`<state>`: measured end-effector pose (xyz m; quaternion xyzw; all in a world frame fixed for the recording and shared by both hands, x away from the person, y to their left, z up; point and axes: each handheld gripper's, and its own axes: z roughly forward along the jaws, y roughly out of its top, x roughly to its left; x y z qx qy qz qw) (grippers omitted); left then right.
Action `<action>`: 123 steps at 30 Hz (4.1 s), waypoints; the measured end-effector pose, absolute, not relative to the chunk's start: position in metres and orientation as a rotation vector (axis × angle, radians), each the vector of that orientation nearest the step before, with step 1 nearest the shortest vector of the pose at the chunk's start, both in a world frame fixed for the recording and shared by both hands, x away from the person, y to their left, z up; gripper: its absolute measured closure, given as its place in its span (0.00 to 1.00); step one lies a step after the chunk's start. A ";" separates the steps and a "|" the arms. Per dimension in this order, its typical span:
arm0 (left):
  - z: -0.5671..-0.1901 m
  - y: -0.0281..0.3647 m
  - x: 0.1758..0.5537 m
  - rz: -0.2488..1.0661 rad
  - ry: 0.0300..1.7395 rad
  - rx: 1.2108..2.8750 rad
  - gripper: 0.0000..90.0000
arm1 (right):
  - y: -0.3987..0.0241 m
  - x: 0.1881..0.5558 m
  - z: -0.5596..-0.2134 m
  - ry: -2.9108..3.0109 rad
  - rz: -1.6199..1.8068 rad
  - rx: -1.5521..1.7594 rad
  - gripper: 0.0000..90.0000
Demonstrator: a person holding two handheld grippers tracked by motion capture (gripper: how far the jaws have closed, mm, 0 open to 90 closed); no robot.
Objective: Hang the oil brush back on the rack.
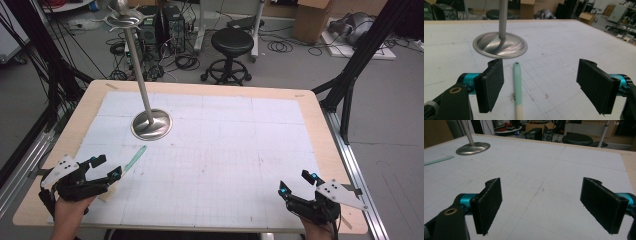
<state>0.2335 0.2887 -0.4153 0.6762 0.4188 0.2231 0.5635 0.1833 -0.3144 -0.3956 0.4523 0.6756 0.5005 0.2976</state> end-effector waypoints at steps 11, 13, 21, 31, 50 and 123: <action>-0.433 0.277 0.258 0.494 1.093 1.873 0.48 | -0.314 0.184 -0.397 1.812 1.320 1.207 0.19; -0.436 0.274 0.262 0.481 1.106 1.923 0.49 | -0.313 0.184 -0.397 1.813 1.319 1.202 0.19; -0.441 0.273 0.268 0.443 1.155 1.977 0.63 | -0.314 0.183 -0.398 1.813 1.314 1.204 0.19; -0.442 0.270 0.268 0.497 1.174 2.039 0.76 | -0.314 0.183 -0.398 1.813 1.314 1.205 0.19; -0.440 0.267 0.271 0.454 1.185 2.061 0.91 | -0.314 0.182 -0.398 1.810 1.314 1.207 0.19; -0.380 0.142 0.199 0.402 0.552 1.751 0.91 | -0.180 0.223 -0.369 2.105 1.789 0.956 0.19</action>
